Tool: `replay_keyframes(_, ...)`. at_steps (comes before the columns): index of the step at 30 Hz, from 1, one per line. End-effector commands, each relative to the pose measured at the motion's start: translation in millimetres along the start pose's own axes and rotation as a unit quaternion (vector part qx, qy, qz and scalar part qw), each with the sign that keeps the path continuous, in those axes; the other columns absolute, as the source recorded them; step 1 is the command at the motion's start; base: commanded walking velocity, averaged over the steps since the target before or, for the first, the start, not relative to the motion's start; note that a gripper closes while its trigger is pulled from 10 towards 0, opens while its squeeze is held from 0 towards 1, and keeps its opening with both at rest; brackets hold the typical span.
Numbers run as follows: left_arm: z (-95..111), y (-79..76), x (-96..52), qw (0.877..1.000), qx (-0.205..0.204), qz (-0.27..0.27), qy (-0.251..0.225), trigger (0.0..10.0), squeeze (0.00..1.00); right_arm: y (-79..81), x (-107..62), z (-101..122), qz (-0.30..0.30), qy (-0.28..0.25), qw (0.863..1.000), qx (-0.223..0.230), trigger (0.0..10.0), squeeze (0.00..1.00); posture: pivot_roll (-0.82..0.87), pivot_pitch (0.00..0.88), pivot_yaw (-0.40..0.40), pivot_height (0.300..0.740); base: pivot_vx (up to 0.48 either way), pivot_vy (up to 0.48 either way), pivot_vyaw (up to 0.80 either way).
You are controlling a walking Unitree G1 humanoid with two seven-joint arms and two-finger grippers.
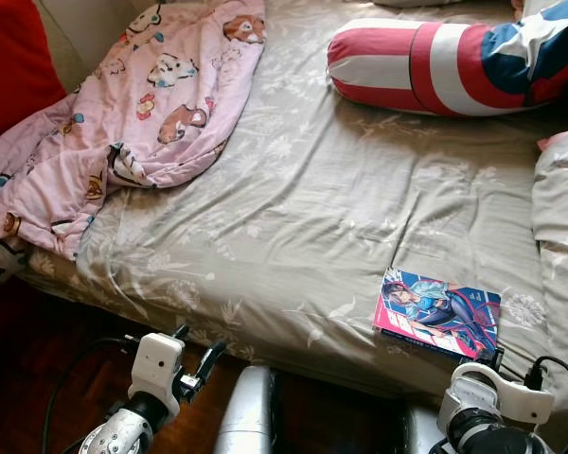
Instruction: Clean up the room
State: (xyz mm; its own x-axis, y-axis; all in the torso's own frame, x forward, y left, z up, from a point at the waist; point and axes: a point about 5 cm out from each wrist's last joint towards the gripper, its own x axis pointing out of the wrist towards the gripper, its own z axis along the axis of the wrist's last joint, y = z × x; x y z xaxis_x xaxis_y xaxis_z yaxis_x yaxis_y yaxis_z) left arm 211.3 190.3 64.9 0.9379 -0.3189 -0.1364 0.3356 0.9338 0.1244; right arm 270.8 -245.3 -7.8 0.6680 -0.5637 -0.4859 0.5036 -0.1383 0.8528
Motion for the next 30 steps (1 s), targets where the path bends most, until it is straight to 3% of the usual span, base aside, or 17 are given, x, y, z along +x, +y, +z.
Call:
replay_keyframes(1,0,3.7,-4.8,1.000,0.009,0.000,0.010,10.0,0.00,-3.2,-1.1,-2,-0.010,0.003,1.000,0.002,10.0,0.00,0.28,0.243,0.161,0.628,0.000,0.000,0.00)
replay_keyframes(8,0,3.2,-3.8,1.000,0.008,0.001,0.010,10.0,0.00,-3.7,0.3,3,-0.005,-0.001,1.000,-0.011,10.0,0.00,0.28,0.245,0.158,0.628,0.000,0.000,0.00)
replay_keyframes(9,0,3.0,-3.6,1.000,0.008,0.001,0.011,10.0,0.00,-4.2,0.2,4,-0.005,-0.001,1.000,-0.012,10.0,0.13,0.28,0.245,0.158,0.628,0.000,0.000,0.00)
replay_keyframes(10,0,2.9,-3.5,1.000,0.007,0.001,0.011,10.0,0.00,-4.5,0.2,4,-0.005,-0.001,1.000,-0.011,10.0,0.13,0.28,0.245,0.158,0.628,0.000,0.000,0.00)
replay_keyframes(11,0,2.8,-3.5,1.000,0.007,0.001,0.011,10.0,0.00,-5.0,0.1,4,-0.006,-0.001,1.000,-0.011,10.0,0.35,0.28,0.245,0.158,0.628,0.000,0.000,0.00)
replay_keyframes(12,0,2.7,-3.3,1.000,0.007,0.001,0.011,10.0,0.00,-5.8,-0.1,4,-0.007,-0.001,1.000,-0.013,10.0,0.40,0.28,0.245,0.157,0.628,0.000,0.000,0.00)
replay_keyframes(17,0,2.8,-2.5,1.000,0.007,0.000,0.013,10.0,0.00,-9.8,-1.2,4,-0.014,0.001,1.000,-0.022,10.0,0.38,0.27,0.245,0.156,0.628,0.000,0.000,0.00)
replay_keyframes(20,-1,3.0,-2.1,1.000,0.007,0.001,0.013,10.0,0.00,-13.0,-2.6,3,-0.019,0.006,0.999,-0.043,10.0,0.42,0.26,0.243,0.154,0.628,0.000,0.000,0.00)
replay_keyframes(22,-1,2.9,-0.8,1.000,0.006,0.001,0.012,10.0,0.00,-17.4,-4.2,3,-0.026,0.006,0.999,-0.038,10.0,0.67,0.26,0.242,0.151,0.628,0.000,0.000,0.00)
replay_keyframes(23,-1,2.8,0.0,1.000,0.006,0.001,0.011,10.0,0.00,-21.0,-5.3,2,-0.032,0.007,0.999,-0.041,10.0,0.73,0.26,0.242,0.151,0.628,0.000,0.000,0.00)
replay_keyframes(29,-1,2.6,1.5,1.000,0.005,0.002,0.012,10.0,0.00,-28.0,-8.3,1,-0.041,0.012,0.998,-0.053,10.0,0.72,0.26,0.240,0.149,0.628,0.000,0.000,0.00)
replay_keyframes(30,-1,2.7,1.3,1.000,0.005,0.003,0.012,10.0,0.00,-29.0,-8.7,1,-0.043,0.012,0.998,-0.054,10.0,0.83,0.26,0.240,0.147,0.628,0.000,0.000,0.00)
